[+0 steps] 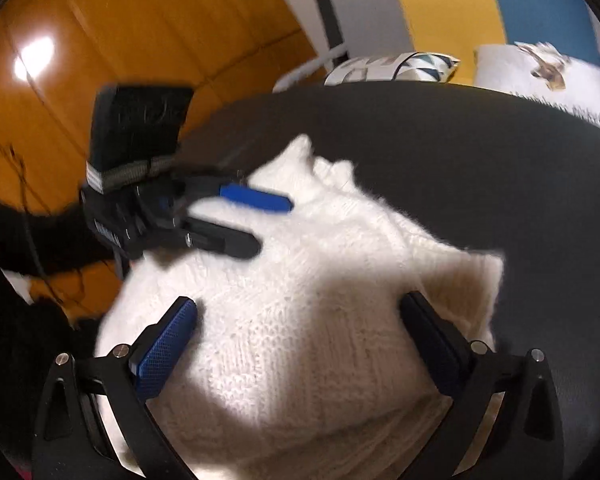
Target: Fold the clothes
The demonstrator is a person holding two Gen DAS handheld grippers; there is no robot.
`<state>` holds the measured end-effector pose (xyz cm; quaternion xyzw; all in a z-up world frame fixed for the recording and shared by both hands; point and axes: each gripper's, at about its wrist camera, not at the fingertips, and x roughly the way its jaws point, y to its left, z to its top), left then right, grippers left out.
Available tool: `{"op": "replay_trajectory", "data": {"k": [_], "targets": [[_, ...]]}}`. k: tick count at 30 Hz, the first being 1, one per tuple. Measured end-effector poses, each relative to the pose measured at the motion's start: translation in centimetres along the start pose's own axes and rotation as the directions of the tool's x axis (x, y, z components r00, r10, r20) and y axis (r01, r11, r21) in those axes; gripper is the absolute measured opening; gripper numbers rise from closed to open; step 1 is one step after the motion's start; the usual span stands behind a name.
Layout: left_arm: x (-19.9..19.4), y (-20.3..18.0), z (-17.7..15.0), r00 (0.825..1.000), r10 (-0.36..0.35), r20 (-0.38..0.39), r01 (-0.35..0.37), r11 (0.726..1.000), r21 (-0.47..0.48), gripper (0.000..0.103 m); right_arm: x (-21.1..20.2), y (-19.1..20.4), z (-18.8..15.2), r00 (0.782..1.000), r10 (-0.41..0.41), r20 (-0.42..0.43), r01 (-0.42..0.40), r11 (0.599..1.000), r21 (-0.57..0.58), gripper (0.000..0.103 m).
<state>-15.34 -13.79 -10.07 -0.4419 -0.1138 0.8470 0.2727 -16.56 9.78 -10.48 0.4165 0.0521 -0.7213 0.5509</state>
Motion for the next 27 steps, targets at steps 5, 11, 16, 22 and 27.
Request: {"op": "replay_trajectory", "data": {"k": [5, 11, 16, 22, 27], "targets": [[-4.2, -1.5, -0.1, 0.993, -0.022, 0.114, 0.023, 1.000, -0.011, 0.057, -2.7, 2.6, 0.2, 0.994, -0.098, 0.037, 0.099, 0.995, -0.026, 0.103], [-2.7, -2.5, -3.2, 0.995, 0.063, 0.072, -0.066, 0.997, 0.047, 0.058, -4.2, 8.8, -1.7, 0.996, -0.094, 0.007, 0.094, 0.983, -0.158, 0.103], [-2.5, -4.4, -1.9, 0.988, 0.153, 0.033, -0.156, 0.985, 0.077, 0.058, -1.2, 8.1, -4.3, 0.987, -0.148, -0.070, 0.139, 0.983, -0.116, 0.103], [-6.2, -9.7, -4.2, 0.989, 0.005, 0.148, -0.036, 0.978, 0.204, 0.059, -7.5, 8.7, -5.7, 0.982, -0.177, 0.064, 0.176, 0.984, 0.010, 0.103], [-3.4, -13.2, -6.1, 0.999, -0.023, 0.044, 0.009, 0.956, 0.294, 0.059, -10.1, 10.5, -10.4, 0.998, -0.049, 0.048, 0.045, 0.996, 0.081, 0.103]]}}
